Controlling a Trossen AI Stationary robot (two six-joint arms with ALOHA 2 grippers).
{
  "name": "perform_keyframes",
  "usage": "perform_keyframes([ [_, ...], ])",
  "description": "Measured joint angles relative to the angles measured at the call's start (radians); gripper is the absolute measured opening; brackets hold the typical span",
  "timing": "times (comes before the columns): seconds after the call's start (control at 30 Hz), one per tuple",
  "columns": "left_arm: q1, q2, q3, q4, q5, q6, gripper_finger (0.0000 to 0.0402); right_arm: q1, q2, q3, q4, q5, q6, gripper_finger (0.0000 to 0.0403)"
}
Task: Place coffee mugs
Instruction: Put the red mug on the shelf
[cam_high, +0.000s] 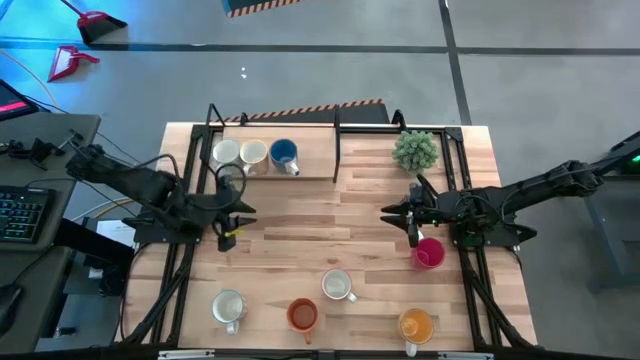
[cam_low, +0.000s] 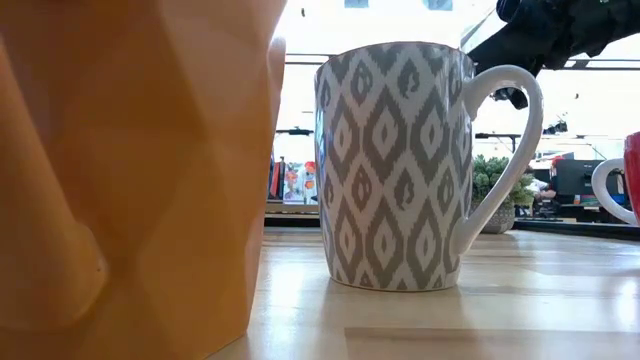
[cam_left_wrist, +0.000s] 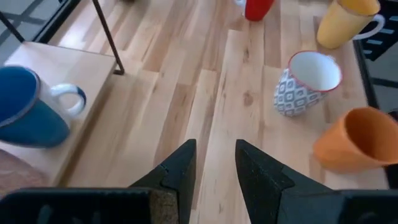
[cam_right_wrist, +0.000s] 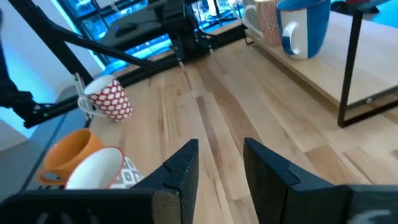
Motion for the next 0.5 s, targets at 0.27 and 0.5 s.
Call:
perform_keyframes([
  [0.27,0.003,-0.113,-0.346,0.339,-0.056,0.045,0.0102,0.000,0.000,0.000,0.008,0.023,-0.088,0.0108],
  [0.5,0.073,-0.094,-0.487,0.702,-0.137,0.226,0.0102,0.000,0.000,0.000,0.096,0.186,-0.269,0.0125],
])
